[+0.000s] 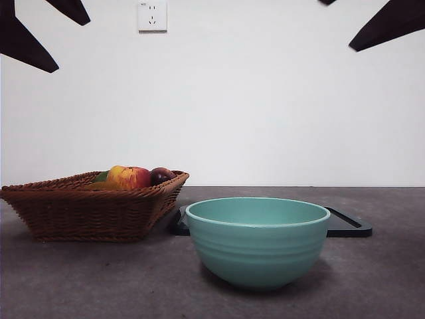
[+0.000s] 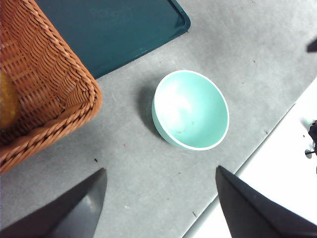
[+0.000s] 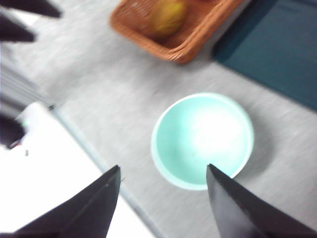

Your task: Pick up the wifruite, put it on the bowl, pick up the plate, put it on desk

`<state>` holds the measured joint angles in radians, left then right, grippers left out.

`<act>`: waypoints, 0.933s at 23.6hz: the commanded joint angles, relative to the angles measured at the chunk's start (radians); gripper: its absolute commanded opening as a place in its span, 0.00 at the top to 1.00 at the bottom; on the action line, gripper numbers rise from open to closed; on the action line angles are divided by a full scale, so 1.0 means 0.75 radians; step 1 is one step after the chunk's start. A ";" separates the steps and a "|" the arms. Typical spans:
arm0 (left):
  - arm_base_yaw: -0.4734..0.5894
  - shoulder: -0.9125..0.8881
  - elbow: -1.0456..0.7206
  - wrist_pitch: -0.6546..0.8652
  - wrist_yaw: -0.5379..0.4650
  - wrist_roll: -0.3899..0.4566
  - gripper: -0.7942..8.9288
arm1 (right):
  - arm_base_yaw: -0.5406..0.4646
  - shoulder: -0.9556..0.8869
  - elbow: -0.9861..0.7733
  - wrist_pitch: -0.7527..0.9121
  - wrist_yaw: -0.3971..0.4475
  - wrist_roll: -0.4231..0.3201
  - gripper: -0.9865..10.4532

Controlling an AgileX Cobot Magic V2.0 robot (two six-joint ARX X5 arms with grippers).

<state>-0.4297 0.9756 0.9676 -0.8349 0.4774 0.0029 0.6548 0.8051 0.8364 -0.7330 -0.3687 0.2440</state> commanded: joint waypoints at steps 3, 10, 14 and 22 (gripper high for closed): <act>-0.006 0.009 0.014 -0.022 0.007 0.016 0.56 | 0.012 -0.024 0.021 -0.063 -0.012 0.013 0.67; -0.006 0.009 0.014 -0.019 0.007 0.016 0.56 | 0.012 -0.022 0.021 -0.072 -0.010 0.005 0.67; -0.006 0.009 0.014 -0.019 0.007 0.016 0.56 | 0.012 -0.021 0.021 -0.072 -0.008 0.004 0.67; -0.006 0.009 0.014 -0.019 0.007 0.016 0.75 | 0.012 -0.021 0.021 -0.072 0.003 0.003 0.84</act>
<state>-0.4297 0.9756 0.9676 -0.8566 0.4774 0.0032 0.6548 0.7815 0.8364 -0.7929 -0.3668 0.2436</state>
